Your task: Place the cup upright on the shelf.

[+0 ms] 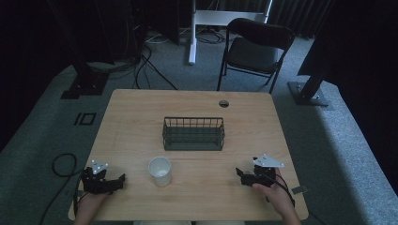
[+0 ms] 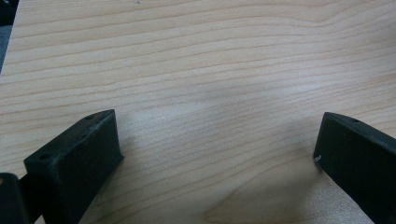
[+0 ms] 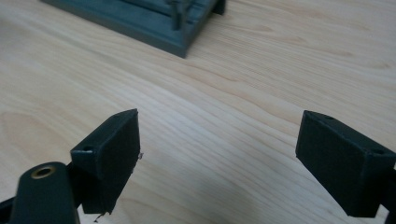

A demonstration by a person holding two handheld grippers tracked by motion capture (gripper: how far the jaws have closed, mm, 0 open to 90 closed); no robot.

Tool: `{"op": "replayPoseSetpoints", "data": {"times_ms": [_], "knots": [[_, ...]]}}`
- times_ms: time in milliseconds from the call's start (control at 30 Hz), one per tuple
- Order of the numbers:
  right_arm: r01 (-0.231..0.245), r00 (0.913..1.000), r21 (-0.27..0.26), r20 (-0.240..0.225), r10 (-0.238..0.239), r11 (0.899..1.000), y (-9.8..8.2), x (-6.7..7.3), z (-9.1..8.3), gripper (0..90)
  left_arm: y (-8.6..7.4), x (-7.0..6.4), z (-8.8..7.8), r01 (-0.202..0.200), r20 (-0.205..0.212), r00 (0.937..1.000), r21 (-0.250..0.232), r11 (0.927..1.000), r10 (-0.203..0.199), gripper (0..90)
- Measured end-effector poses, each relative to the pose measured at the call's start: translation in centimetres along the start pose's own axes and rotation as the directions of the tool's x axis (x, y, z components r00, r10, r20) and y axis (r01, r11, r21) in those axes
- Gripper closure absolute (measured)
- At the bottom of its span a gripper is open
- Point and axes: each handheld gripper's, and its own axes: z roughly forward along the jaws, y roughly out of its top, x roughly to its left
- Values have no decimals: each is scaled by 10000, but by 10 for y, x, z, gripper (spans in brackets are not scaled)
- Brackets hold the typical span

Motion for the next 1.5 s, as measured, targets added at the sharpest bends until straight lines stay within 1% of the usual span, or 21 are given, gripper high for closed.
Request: {"op": "replayPoseSetpoints", "data": {"times_ms": [133, 167, 233, 267, 300, 333, 367, 433, 467, 500, 533, 633, 733, 933, 967, 1000, 1033, 1233, 1300, 1400, 1500], "knots": [[120, 9999, -186, -65, -121, 9998, 5, 6, -2, 134, 0, 0, 0, -1, -2, 10000, -3, 10000, 1, 7], [273, 9994, -250, -210, -278, 9993, 8, 10, -3, 134, 0, 0, 0, -1, 0, 10000, -2, 10000, 1, 7], [301, 9993, -313, -213, -307, 9991, 9, 12, -4, 134, 0, 0, 0, 0, 0, 10000, -3, 10000, 0, 7], [259, 9991, -395, -332, -273, 9989, 11, 14, -5, 134, 0, 0, 0, 1, 0, 10000, -3, 10000, -1, 7], [377, 9983, -459, -437, -397, 9982, 14, 17, -6, 134, 0, 0, 0, -1, -3, 10000, -4, 10000, 1, 7], [377, 9983, -459, -437, -397, 9982, 14, 17, -6, 134, 0, 0, 0, -1, -3, 10000, -4, 10000, 1, 7], [395, 9972, -488, -616, -424, 9980, 17, 22, -6, 134, 0, 0, 0, 3, -2, 10000, -6, 10000, -3, 7], [430, 9968, -509, -659, -463, 9978, 18, 24, -6, 134, 0, 0, 0, -3, -3, 10000, -2, 10000, 3, 7], [595, 9952, -463, -754, -629, 9972, 19, 28, -4, 134, 0, 0, 0, -2, 0, 10000, -2, 10000, 2, 7], [561, 9942, -521, -888, -606, 9971, 20, 32, -3, 134, 0, 0, 0, 0, 0, 10000, -2, 10000, 0, 7], [561, 9942, -521, -888, -606, 9971, 20, 32, -3, 134, 0, 0, 0, 0, 0, 10000, -2, 10000, 0, 7], [670, 9905, -566, -1160, -732, 9961, 24, 40, -1, 134, 0, 0, 0, -10, 3, 10000, -1, 10000, 10, 7], [689, 9893, -624, -1247, -763, 9957, 26, 43, 0, 134, 0, 0, 0, -12, 5, 10000, -3, 10000, 12, 7], [801, 9836, -729, -1560, -907, 9941, 30, 53, 2, 134, 0, 0, 0, -13, 5, 10000, -2, 10000, 13, 7], [834, 9809, -760, -1697, -953, 9936, 31, 56, 3, 134, 0, 0, 0, -10, 5, 10000, -3, 10000, 10, 7], [834, 9809, -760, -1697, -953, 9936, 31, 56, 3, 134, 0, 0, 0, -10, 5, 10000, -3, 10000, 10, 7], [908, 9775, -759, -1836, -1034, 9930, 33, 59, 5, 134, 0, 0, 0, -13, 5, 10000, -1, 10000, 13, 7], [969, 9719, -878, -2064, -1132, 9914, 36, 67, 8, 134, 0, 0, 0, -7, 7, 10000, -5, 10000, 7, 7], [1057, 9669, -904, -2232, -1236, 9903, 39, 72, 9, 134, 0, 0, 0, -11, 6, 10000, -4, 10000, 11, 7], [1119, 9640, -926, -2314, -1307, 9894, 40, 75, 11, 134, 0, 0, 0, -8, 7, 10000, -3, 10000, 8, 7], [1206, 9571, -937, -2531, -1408, 9883, 42, 81, 15, 134, 0, 0, 0, -12, 5, 10000, -3, 10000, 12, 7]]}}
